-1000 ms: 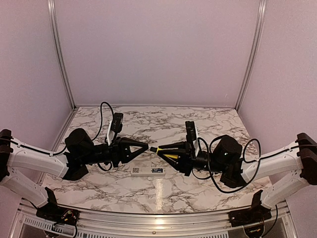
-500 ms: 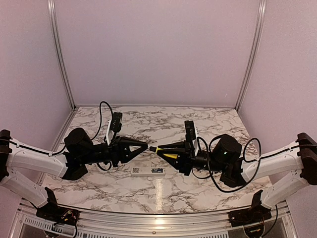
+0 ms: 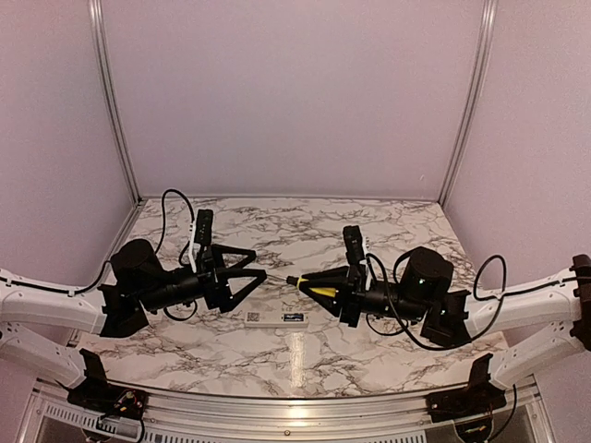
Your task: Unload the batteries from the remote control
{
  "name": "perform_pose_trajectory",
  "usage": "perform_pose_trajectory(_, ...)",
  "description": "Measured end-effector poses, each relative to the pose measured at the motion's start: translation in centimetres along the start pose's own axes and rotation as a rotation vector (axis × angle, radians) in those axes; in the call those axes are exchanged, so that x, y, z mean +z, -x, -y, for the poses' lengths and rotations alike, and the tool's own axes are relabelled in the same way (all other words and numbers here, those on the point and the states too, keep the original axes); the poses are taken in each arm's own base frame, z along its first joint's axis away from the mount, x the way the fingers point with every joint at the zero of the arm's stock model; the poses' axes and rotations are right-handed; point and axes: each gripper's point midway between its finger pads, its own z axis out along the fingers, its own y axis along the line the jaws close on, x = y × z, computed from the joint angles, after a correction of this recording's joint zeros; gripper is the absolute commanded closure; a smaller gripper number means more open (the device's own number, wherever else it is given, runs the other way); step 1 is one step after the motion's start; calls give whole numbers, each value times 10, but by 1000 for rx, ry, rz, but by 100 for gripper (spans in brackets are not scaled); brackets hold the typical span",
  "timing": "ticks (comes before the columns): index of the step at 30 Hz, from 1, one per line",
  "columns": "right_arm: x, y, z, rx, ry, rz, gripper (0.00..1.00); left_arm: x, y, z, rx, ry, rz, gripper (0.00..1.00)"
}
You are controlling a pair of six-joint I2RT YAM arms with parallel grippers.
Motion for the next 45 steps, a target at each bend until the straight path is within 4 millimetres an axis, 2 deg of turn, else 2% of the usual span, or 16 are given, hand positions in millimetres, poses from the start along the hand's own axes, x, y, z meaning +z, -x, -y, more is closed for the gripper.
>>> perform_pose_trajectory(3,-3,-4,9,12,-63,-33,100,-6,-10,-23,36,118,-12,1)
perform_pose_trajectory(10,-10,-4,29,26,-208,-92,100,-26,-43,-90,149,446,-68,1)
perform_pose_trajectory(13,-11,-7,36,34,-255,-129,100,-31,-58,-108,195,510,-117,1)
perform_pose_trajectory(18,-14,-14,45,59,-314,-203,100,-47,-101,-133,252,530,-252,1)
perform_pose_trajectory(22,-20,-17,55,78,-361,-258,100,-56,-130,-143,269,484,-331,1)
perform_pose_trajectory(29,-43,-21,74,109,-447,-321,100,-49,-162,-145,295,343,-411,1)
perform_pose_trajectory(32,-51,-23,77,117,-468,-337,100,-46,-167,-147,300,299,-430,1)
perform_pose_trajectory(40,-59,-22,74,121,-472,-351,100,-18,-167,-156,353,204,-443,2)
perform_pose_trajectory(45,-60,-24,73,124,-469,-358,100,-11,-180,-162,357,161,-491,7)
